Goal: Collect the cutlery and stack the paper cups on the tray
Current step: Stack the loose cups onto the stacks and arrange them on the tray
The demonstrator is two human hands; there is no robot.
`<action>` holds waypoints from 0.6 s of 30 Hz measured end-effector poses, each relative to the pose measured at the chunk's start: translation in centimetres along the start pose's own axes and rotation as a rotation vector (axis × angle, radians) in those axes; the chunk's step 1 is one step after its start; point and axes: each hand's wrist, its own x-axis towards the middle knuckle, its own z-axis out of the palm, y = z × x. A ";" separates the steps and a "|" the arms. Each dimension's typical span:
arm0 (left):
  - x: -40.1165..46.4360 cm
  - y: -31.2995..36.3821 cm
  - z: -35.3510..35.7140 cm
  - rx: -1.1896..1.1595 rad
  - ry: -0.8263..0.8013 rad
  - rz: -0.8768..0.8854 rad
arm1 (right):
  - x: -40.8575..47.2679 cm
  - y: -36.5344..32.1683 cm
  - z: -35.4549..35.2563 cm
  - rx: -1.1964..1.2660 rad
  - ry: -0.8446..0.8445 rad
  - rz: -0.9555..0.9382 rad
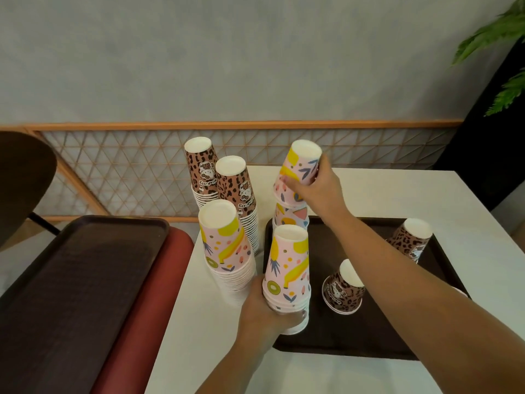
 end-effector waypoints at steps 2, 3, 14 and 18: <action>0.1 0.0 0.0 0.008 -0.002 0.003 | -1.0 0.5 0.0 -0.008 -0.046 0.011; 0.2 0.0 0.1 0.010 -0.005 0.006 | -1.8 0.4 -0.2 0.008 -0.018 0.005; -0.6 1.3 0.9 0.095 -0.001 0.040 | -12.0 0.0 -2.8 -0.025 -0.392 0.114; -1.2 1.9 1.1 0.122 0.016 0.065 | -12.4 -0.4 -3.0 -0.049 -0.378 0.134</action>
